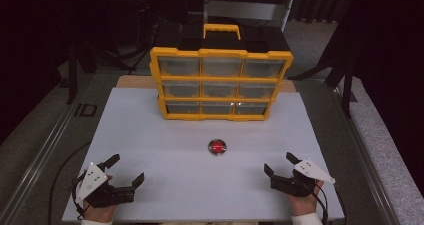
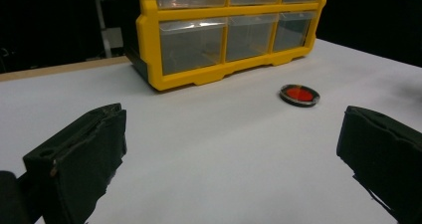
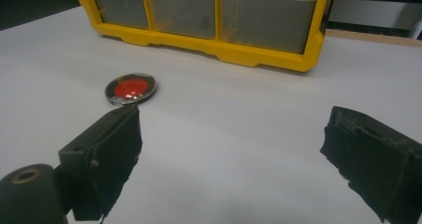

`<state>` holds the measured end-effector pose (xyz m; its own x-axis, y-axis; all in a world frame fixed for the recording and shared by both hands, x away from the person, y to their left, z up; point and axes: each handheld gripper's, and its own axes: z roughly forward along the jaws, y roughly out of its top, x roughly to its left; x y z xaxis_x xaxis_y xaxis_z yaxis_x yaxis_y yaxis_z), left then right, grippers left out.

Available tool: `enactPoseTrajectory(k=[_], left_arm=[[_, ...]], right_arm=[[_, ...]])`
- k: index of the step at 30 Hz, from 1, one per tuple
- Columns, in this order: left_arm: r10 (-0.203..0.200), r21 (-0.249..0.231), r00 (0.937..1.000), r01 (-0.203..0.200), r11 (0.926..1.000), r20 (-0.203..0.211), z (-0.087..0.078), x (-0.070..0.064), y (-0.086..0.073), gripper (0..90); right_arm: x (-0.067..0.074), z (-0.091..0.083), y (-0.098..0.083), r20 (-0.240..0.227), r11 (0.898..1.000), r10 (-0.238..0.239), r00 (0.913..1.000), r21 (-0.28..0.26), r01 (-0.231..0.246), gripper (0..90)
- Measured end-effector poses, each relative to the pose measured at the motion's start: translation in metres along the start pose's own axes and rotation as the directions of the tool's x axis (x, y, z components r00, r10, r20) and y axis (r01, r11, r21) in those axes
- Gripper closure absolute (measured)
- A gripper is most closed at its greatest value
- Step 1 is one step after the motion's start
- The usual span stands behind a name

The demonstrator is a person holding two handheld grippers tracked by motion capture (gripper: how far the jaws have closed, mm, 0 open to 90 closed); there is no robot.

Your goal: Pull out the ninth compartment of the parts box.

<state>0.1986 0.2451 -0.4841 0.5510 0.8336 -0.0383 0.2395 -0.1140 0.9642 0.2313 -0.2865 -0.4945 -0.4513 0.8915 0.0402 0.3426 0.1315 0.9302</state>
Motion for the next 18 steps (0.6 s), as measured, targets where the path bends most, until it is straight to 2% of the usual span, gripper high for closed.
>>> enactPoseTrajectory(k=[9,18], left_arm=[[0.007,0.007,1.0,-0.007,1.0,-0.006,0.0015,0.0018,-0.0012,0.0],[0.024,0.012,0.9991,-0.024,0.9996,-0.034,0.0034,0.002,-0.003,0.0]], right_arm=[[0.0021,0.0015,-0.0001,-0.001,1.0,0.0,1.0,0.001,0.0,7.9],[0.0044,0.0046,0.0012,0.008,1.0,-0.005,1.0,0.014,0.005,7.9]])
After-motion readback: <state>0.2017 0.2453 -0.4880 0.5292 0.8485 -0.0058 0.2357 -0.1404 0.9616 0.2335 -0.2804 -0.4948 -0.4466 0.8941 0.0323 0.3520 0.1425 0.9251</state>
